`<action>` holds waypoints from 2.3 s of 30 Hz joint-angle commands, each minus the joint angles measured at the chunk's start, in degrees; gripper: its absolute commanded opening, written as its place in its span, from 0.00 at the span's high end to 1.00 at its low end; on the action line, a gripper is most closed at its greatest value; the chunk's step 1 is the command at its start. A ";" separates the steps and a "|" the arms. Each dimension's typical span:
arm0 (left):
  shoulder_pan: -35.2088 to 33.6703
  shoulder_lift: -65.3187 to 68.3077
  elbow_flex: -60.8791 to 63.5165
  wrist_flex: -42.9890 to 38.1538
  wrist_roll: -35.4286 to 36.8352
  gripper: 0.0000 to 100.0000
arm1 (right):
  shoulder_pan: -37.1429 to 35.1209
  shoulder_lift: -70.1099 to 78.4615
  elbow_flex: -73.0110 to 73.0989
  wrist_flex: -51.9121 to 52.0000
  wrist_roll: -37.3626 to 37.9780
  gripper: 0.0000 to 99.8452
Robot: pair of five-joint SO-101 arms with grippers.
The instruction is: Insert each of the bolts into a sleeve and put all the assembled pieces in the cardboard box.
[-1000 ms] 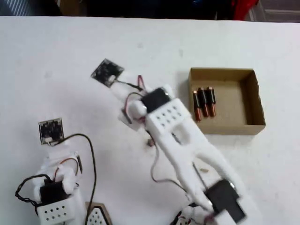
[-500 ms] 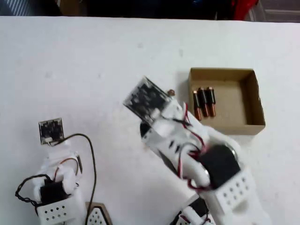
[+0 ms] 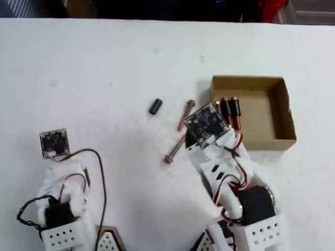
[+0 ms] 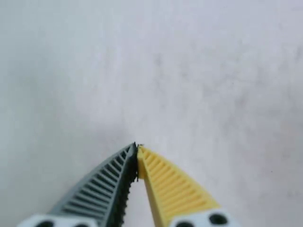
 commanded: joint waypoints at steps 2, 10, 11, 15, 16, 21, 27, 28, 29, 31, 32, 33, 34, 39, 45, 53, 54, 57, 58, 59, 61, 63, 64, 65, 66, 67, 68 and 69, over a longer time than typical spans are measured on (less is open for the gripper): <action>-0.66 -0.57 -0.09 -2.55 -12.66 0.98 | 3.91 -6.20 6.51 -6.37 -3.16 0.98; -0.48 -0.48 -0.09 -0.97 -28.75 0.98 | 4.70 -16.57 17.67 -12.18 -10.46 0.98; -0.48 -0.48 -0.09 -0.97 -28.66 0.98 | 4.70 -17.71 18.81 -12.09 -10.55 0.98; -0.40 -0.48 -0.09 -0.62 -28.04 0.98 | 4.70 -22.99 23.74 -12.09 -10.64 0.98; -0.40 -0.48 -0.09 -0.62 -28.04 0.98 | 4.70 -24.48 24.53 -11.91 -10.64 0.98; 0.75 -0.48 -0.35 -1.05 -28.92 0.98 | 4.70 -31.43 28.48 -11.65 -10.64 0.98; 4.44 -0.31 -2.81 -0.70 -33.58 0.98 | 4.79 -30.99 29.71 -10.95 -10.64 0.98; 4.88 -0.22 -4.13 -0.44 -33.58 0.98 | 4.79 -30.99 30.24 -11.30 -10.73 0.98; 5.23 -0.22 -5.54 0.18 -33.58 0.98 | 4.79 -30.99 30.86 -11.38 -10.73 0.98; 6.55 -0.22 -8.35 2.02 -33.58 0.98 | 4.79 -30.99 32.35 -12.26 -10.73 0.98; 7.43 -0.22 -9.58 2.99 -33.58 0.98 | 4.79 -30.99 33.05 -13.05 -10.73 0.98; 8.40 -0.22 -10.64 3.87 -33.58 0.98 | 5.05 -30.99 33.93 -13.76 -10.73 0.98; 9.36 -0.13 -11.43 4.48 -33.58 0.98 | 5.58 -30.99 34.64 -14.90 -10.73 0.98; 11.56 -0.13 -13.63 5.89 -33.58 0.98 | 9.63 -30.99 39.30 -22.29 -13.27 0.98; 14.20 -0.13 -13.98 5.89 -33.49 0.98 | 15.60 -31.08 43.16 -30.37 -20.04 0.98; 17.27 -0.04 -15.30 5.98 -33.23 0.98 | 17.63 -31.08 47.56 -38.99 -19.96 0.98; 17.27 -0.04 -15.91 5.98 -33.23 0.98 | 17.63 -31.08 48.00 -39.78 -19.96 0.98; 17.27 0.66 -17.85 6.42 -33.23 0.98 | 17.63 -31.08 48.09 -40.22 -19.96 0.98; 17.27 1.98 -18.73 6.59 -33.23 0.98 | 17.63 -31.08 48.09 -40.22 -19.96 0.98; 17.27 4.09 -19.87 6.59 -33.23 0.98 | 17.63 -31.08 48.09 -40.31 -19.96 0.98; 17.27 9.63 -22.59 6.24 -33.23 0.98 | 17.54 -31.08 48.09 -40.31 -19.96 0.98; 17.27 16.40 -26.02 4.75 -33.14 0.98 | 17.54 -31.08 48.09 -40.31 -19.96 0.98; 17.36 19.74 -27.78 3.87 -33.14 0.98 | 17.54 -31.08 48.09 -40.31 -19.96 0.98; 17.45 22.99 -29.45 3.16 -33.14 0.98 | 17.54 -31.08 48.09 -40.31 -19.96 0.98; 18.15 26.33 -31.30 2.81 -33.14 0.98 | 17.54 -31.08 48.09 -40.31 -19.96 0.98; 19.03 29.58 -33.05 2.81 -33.14 0.98 | 17.54 -31.08 48.09 -40.40 -19.96 0.98; 20.26 32.57 -34.81 2.81 -33.14 0.98 | 17.63 -31.08 48.09 -40.40 -19.96 0.98; 21.58 35.56 -36.31 2.81 -33.14 0.98 | 17.63 -31.08 48.09 -40.40 -19.96 0.98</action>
